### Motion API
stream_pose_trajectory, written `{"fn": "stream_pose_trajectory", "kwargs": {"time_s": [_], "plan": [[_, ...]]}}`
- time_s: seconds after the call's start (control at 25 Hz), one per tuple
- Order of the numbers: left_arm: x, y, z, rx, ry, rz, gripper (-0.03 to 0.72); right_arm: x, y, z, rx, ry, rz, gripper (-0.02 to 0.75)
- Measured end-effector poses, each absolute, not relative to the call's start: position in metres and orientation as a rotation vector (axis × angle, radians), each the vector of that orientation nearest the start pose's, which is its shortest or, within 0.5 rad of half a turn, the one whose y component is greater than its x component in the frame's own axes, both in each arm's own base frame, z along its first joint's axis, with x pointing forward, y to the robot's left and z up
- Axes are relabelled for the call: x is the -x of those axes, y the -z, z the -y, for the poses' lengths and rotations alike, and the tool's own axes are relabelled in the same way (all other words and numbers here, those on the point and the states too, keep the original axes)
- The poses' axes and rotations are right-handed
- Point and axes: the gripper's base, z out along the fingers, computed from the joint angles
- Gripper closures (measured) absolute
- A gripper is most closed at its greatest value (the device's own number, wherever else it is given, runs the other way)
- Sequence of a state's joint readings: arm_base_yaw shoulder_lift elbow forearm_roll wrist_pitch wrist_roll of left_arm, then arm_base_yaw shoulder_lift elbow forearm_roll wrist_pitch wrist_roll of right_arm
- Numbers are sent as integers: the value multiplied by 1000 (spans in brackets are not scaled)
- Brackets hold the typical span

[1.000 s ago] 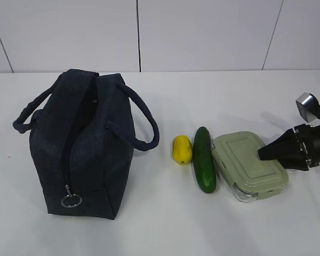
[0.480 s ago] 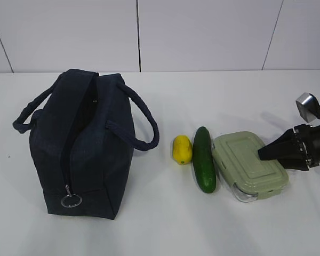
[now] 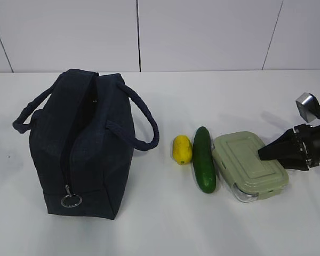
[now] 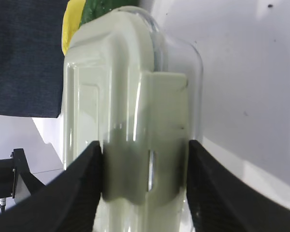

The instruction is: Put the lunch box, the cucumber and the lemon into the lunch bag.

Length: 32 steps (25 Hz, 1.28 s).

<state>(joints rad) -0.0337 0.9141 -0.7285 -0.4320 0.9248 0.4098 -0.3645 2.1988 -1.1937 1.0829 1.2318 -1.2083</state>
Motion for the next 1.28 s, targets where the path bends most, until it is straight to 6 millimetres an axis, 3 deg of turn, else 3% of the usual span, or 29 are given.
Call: {"fn": "stream_pose_trajectory", "kwargs": {"time_s": [0.24, 0.44, 0.64, 0.84, 0.92, 1.12, 1.28], "plan": [[-219, -297, 45, -397, 475, -2538, 256, -357, -95, 55, 175, -1365, -2549, 344], [-261, -295, 68, -491, 580, -2547, 251, -357, -95, 55, 175, -1365, -2549, 344], [-289, -279, 84, -522, 640, -2591, 251, -357, -95, 55, 176, -1367, -2548, 344], [-303, -251, 87, -506, 666, -2679, 263, -357, -95, 55, 176, -1367, -2548, 345], [-306, -246, 87, -491, 668, -2703, 314, -357, -95, 55, 176, -1367, -2548, 345], [-308, -245, 83, -518, 608, -2714, 627, -357, -95, 55, 173, -1368, -2549, 345], [-314, -258, 76, -539, 501, -2732, 674, -357, -95, 55, 172, -1369, -2549, 345]]}}
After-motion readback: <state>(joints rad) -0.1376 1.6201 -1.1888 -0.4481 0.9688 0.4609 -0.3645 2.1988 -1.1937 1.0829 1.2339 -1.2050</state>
